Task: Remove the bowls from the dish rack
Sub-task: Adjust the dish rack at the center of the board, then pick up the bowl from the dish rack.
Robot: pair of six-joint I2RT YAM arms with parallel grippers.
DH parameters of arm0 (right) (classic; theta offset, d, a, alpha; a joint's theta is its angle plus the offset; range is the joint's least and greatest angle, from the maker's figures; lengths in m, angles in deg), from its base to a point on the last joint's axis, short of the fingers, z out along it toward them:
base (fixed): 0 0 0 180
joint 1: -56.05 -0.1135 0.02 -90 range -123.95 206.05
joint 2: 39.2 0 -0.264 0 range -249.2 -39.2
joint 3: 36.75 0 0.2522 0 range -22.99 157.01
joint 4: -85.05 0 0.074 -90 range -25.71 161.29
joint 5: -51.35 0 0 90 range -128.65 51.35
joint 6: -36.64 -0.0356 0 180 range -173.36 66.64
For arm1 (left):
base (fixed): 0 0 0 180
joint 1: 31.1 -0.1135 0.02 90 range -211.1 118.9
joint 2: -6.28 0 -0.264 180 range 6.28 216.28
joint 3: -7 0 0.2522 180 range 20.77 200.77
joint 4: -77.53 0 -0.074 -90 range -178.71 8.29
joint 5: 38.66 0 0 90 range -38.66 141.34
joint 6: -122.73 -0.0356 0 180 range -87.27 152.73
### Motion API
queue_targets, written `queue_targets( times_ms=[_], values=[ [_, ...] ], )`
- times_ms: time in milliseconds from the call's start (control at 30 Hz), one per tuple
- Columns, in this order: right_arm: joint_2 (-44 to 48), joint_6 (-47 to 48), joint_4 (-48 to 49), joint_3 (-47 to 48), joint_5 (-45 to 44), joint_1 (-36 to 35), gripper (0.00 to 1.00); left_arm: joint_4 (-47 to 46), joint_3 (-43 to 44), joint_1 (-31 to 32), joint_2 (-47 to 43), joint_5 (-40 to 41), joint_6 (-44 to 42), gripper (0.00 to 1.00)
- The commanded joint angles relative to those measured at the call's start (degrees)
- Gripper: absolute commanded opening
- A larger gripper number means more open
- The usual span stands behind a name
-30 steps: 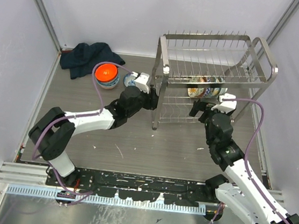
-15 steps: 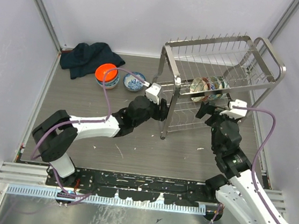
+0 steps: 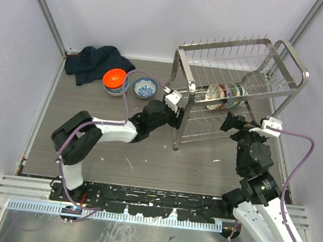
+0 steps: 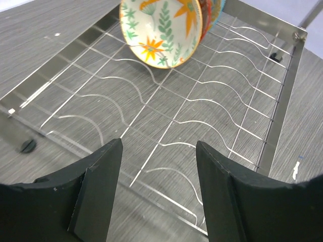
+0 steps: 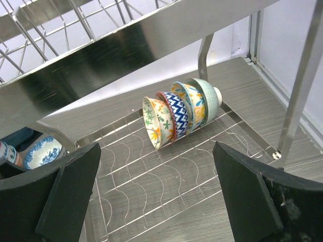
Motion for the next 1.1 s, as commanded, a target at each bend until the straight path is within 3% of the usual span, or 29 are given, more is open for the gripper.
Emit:
queue_targets(
  times_ms=[0,533,1067],
  values=[
    [2.46,0.83,-0.46,2.98,-2.84,-0.36,1.00,-6.52,5.34,-0.01,5.10,-8.53,-5.78,0.68],
    [5.75,1.17,-2.00,3.56,-3.95,-0.33,1.00,-20.63,13.97,-2.00,18.88,-17.20,-7.20,0.65],
    [5.83,2.14,-1.14,3.38,-5.82,-0.33,1.00,-26.93,25.65,-2.01,31.52,-14.14,-9.21,0.63]
  ],
)
